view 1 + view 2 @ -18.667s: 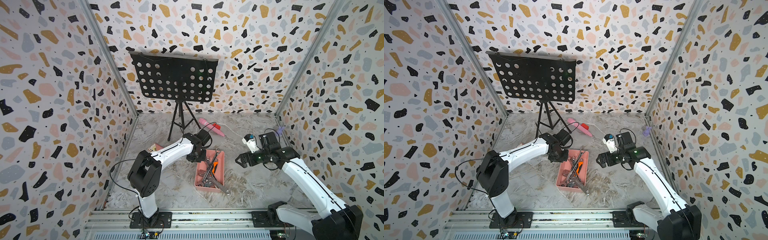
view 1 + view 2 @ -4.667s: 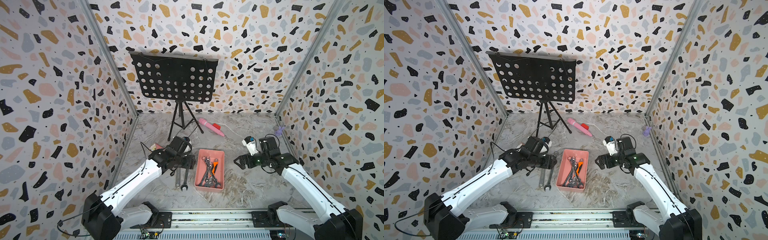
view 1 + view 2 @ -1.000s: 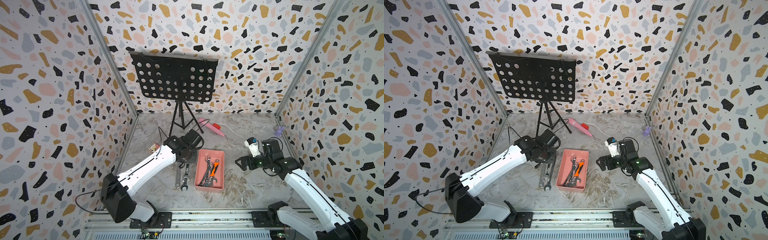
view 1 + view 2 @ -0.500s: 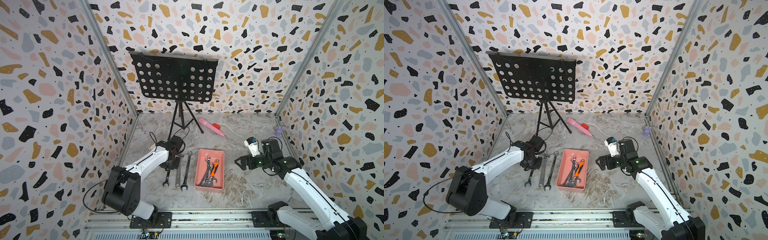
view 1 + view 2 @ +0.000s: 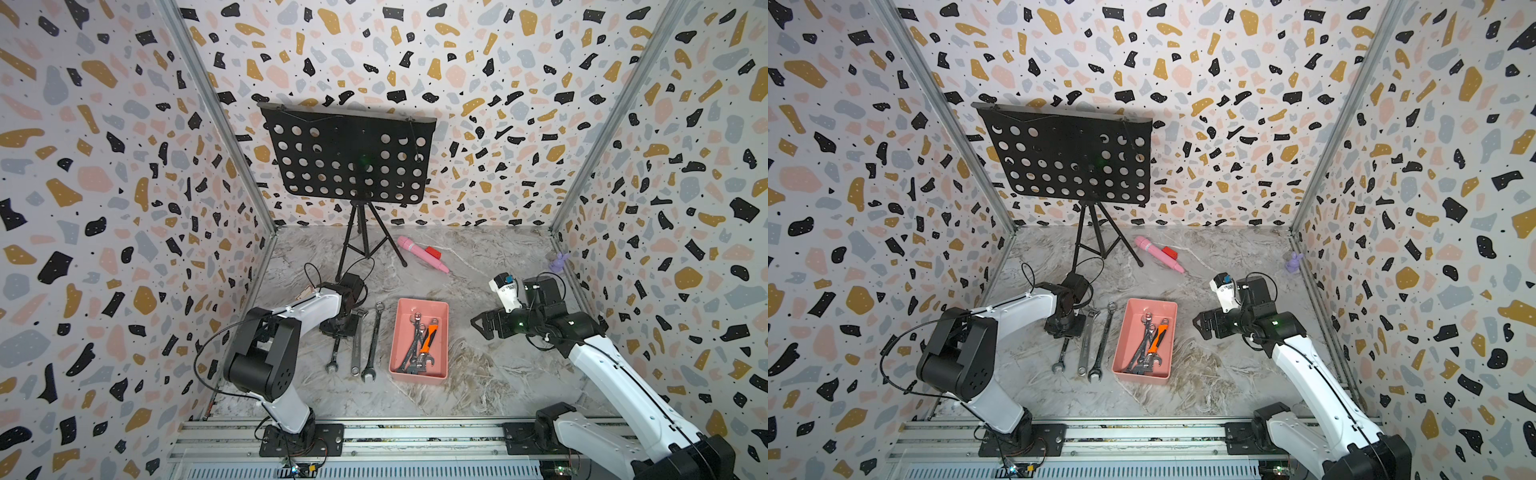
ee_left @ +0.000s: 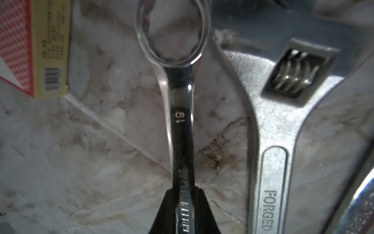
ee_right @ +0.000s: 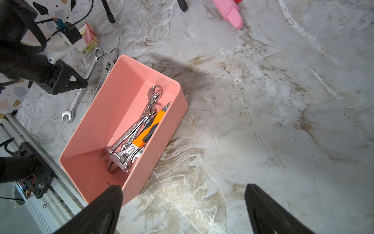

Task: Take out the wrench from the storage box
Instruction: Place the wrench at the center of the board.

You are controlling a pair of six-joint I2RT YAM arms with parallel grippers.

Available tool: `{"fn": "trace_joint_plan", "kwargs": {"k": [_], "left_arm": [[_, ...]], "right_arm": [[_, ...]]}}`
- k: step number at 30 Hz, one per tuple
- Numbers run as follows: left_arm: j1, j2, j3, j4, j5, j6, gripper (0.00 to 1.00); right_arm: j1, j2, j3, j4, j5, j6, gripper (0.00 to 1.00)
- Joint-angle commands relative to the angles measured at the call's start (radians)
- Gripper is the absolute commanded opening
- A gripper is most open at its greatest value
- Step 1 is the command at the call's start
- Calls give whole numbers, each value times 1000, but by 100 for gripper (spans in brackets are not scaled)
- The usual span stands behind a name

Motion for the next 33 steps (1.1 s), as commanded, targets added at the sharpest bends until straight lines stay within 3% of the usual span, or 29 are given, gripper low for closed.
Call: {"fn": "trace_joint_plan", "kwargs": {"k": [1,8,17,22,33], "left_arm": [[8,14,21,-2,12,7,0],[10,60,35,-10,36,8,0],[11,9,63,-39,49,8,35],[12,-63,116,-96,79,8,45],[3,-358,182,-124,414,3,58]], "right_arm": [[0,-3,42,-22,4,-8,100],[0,1,45,-27,8,-9,100],[0,-2,60,-40,17,-11,100],[0,-1,75,-48,8,-8,100],[8,10,82,-19,-39,87,100]]}}
